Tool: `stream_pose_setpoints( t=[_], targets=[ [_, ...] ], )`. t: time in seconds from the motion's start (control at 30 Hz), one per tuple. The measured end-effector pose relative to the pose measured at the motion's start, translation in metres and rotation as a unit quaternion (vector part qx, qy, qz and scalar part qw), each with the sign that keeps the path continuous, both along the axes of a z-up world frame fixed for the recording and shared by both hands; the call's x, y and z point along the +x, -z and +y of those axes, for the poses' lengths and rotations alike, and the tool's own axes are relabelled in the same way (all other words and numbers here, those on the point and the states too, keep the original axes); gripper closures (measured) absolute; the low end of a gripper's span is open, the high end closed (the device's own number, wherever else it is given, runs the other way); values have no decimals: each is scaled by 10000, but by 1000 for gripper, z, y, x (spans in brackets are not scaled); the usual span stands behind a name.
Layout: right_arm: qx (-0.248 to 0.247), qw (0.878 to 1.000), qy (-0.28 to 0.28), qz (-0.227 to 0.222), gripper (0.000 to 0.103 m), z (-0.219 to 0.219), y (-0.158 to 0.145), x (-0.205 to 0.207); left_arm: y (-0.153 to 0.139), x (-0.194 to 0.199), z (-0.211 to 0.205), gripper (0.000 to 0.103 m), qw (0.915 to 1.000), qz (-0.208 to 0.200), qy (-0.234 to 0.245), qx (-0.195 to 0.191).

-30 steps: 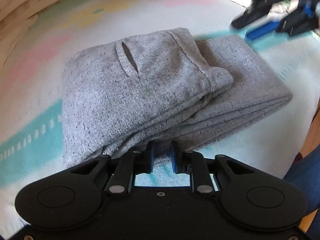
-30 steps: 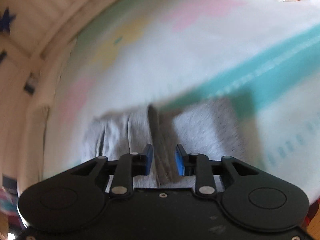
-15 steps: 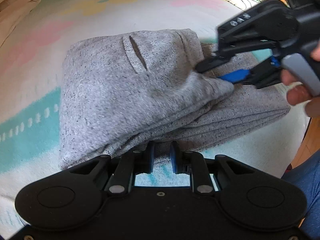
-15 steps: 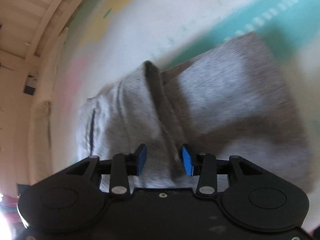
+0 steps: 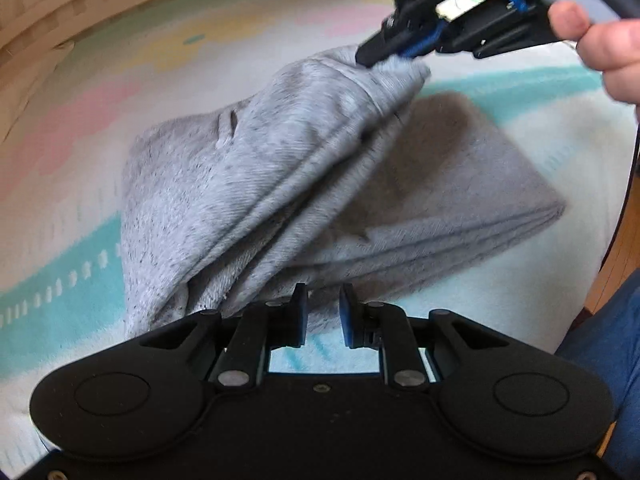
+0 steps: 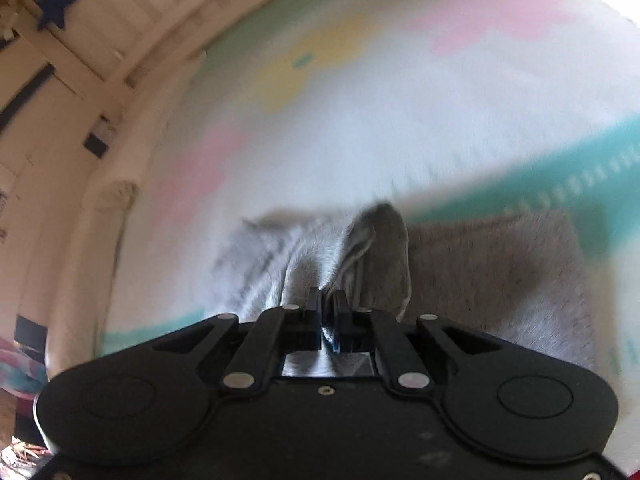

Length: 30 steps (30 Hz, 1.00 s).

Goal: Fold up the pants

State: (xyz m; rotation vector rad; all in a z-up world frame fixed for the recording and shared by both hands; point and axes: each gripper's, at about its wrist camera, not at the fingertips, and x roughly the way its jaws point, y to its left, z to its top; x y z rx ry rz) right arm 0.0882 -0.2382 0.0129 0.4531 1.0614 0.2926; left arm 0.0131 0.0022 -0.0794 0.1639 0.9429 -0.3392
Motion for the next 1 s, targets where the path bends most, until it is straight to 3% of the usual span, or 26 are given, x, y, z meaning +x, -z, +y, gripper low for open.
stream_pose_setpoints(
  t=[0.07,0.17,0.33,0.53,0.63,0.73,0.8,0.87,0.9,1.0],
  targets=[
    [184,9998,93,-67,97,-7,-12,-6,-6,-1,-3,75,9998,-172,-54,-70],
    [62,9999,29,-146,98,-12,-19,-15,-12,2,-7,75,9992,-359,-128,-109],
    [-238,9994,187,-151,98,-1,-25,-19,6,17,-5,75,9991,159,-329,201],
    [-828,9926,813,-342,99,-30,-35,-30,13,16,10,74,9983,269,-473,229],
    [-1221,9865,1091,-57,99,-49,-23,-29,15,14,12,74,9981,262,-513,230],
    [-1541,9824,769,725,98,-43,12,-19,14,14,16,74,9979,341,-492,227],
    [-2427,9612,547,1194,97,-29,33,-12,11,14,27,74,9973,524,-490,130],
    [-3294,9371,439,1071,93,-17,33,-12,7,12,40,75,9952,793,-578,-28],
    [-3413,9343,495,901,91,-14,28,-12,5,11,47,75,9935,949,-628,-80],
    [-2853,9542,840,319,89,-12,6,-15,5,4,69,77,9880,1227,-917,181]
  ],
)
